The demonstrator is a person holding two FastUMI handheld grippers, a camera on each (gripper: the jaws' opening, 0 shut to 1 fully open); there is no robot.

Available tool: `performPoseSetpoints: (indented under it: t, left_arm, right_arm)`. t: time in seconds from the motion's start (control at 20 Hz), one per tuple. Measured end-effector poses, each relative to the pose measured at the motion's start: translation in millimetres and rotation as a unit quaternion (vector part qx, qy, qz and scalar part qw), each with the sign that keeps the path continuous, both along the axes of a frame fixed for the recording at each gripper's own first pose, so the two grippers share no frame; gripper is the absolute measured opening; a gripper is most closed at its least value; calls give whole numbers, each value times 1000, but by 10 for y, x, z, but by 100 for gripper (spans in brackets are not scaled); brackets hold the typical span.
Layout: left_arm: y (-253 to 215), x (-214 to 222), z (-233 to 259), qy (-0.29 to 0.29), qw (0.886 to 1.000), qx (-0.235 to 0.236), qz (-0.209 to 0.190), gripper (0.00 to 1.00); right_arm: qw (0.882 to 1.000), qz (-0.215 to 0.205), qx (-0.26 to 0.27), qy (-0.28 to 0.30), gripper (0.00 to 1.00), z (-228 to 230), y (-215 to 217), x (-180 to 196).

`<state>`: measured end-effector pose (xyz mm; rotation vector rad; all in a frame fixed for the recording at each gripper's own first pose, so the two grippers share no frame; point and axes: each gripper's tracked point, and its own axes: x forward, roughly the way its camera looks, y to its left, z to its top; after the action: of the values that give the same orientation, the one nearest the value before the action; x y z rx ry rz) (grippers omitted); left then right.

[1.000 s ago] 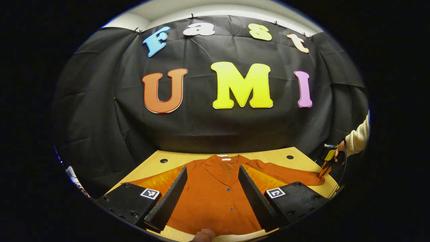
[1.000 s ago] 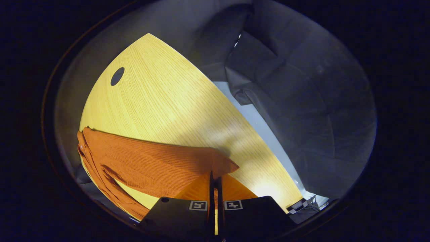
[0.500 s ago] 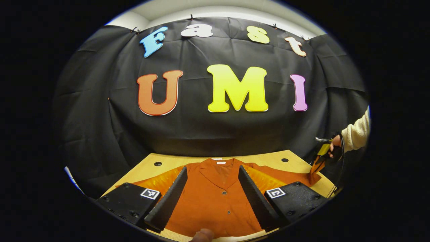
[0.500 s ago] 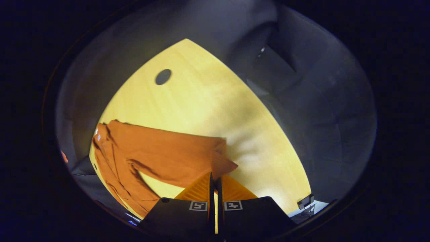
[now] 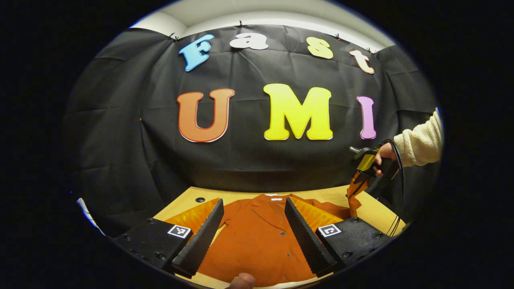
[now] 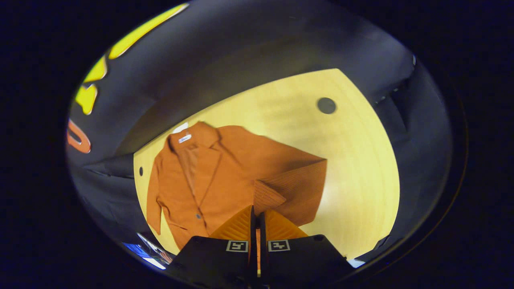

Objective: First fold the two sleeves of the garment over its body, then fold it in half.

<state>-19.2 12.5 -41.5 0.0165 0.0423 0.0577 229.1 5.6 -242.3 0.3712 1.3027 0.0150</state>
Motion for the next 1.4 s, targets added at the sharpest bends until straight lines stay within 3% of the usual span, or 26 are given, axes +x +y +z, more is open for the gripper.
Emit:
performPoseSetpoints:
  t: [0.4,0.55,0.7,0.9,1.05,1.4]
  left_arm:
    - [788,-300,-74,2,998,-22,63,99]
    - [1059,-436,-102,4,996,-23,88,99]
    - [1296,-572,-163,12,993,-27,112,99]
    - [1544,-752,-308,27,990,-18,139,99]
    - [1655,-835,-389,33,987,-19,155,99]
    - [1696,-816,-596,45,986,-40,156,99]
  right_arm:
    - [990,141,0,-11,3,11,2096,258]
    - [984,178,-23,1,1,-194,2667,225]
    - [980,198,-11,16,4,-433,3266,175]
    - [971,235,-20,28,2,-793,3787,165]
    - [967,251,-37,33,3,-1004,3933,184]
    - [969,241,-34,35,3,-1245,4061,286]
